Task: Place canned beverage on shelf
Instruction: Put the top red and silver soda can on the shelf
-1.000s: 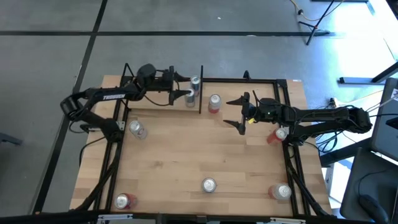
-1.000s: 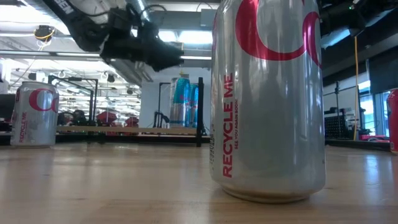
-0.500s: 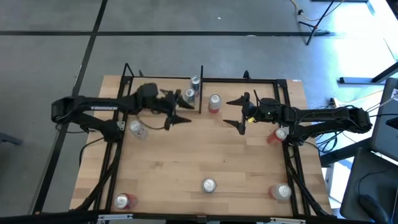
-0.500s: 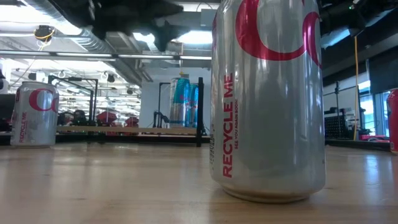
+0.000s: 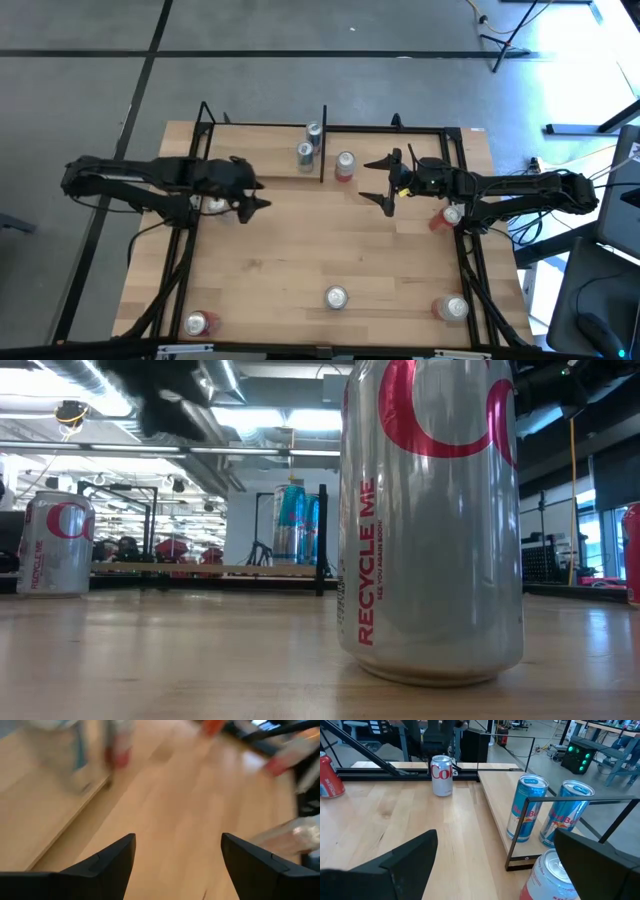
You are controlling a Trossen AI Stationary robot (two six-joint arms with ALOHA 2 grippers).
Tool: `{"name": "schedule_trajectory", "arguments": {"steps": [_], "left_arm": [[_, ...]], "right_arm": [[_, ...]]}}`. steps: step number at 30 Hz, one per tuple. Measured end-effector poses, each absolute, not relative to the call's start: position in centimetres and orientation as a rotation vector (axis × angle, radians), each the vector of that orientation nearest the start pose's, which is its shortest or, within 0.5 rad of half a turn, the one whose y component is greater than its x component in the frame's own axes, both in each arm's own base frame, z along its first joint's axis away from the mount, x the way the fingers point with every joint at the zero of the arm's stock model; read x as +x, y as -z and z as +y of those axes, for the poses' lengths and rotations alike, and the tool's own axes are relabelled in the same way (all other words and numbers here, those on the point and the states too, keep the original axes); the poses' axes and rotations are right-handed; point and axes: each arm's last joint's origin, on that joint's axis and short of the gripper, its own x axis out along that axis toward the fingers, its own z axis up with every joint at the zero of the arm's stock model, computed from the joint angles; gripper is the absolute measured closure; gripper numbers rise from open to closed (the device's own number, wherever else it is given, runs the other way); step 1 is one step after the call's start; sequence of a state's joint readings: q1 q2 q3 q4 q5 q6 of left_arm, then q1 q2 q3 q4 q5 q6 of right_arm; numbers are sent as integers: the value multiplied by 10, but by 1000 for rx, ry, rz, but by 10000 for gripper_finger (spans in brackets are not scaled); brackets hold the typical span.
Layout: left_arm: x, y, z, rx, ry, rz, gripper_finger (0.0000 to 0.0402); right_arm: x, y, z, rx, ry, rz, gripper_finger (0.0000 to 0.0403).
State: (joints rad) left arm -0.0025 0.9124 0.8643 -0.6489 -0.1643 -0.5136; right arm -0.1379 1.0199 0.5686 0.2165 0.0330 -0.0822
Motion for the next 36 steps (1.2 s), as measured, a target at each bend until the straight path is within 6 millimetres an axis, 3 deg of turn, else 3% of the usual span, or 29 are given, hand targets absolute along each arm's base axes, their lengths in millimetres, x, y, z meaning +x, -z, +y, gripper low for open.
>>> {"name": "schedule_trajectory", "arguments": {"steps": [7,17,28,36], "left_arm": [[146,-322,6,-556,-628,817,124],[118,-306,6,-716,-922,1066,124],[117,-276,5,-786,-940,1184,124],[120,-273,7,-806,-894,1204,124]], "right_arm": [[220,-253,-32,-42,164,239,17],[220,-253,-32,-37,164,240,17],[220,-253,-32,-37,164,240,17],[220,-253,-32,-37,164,240,17]]}}
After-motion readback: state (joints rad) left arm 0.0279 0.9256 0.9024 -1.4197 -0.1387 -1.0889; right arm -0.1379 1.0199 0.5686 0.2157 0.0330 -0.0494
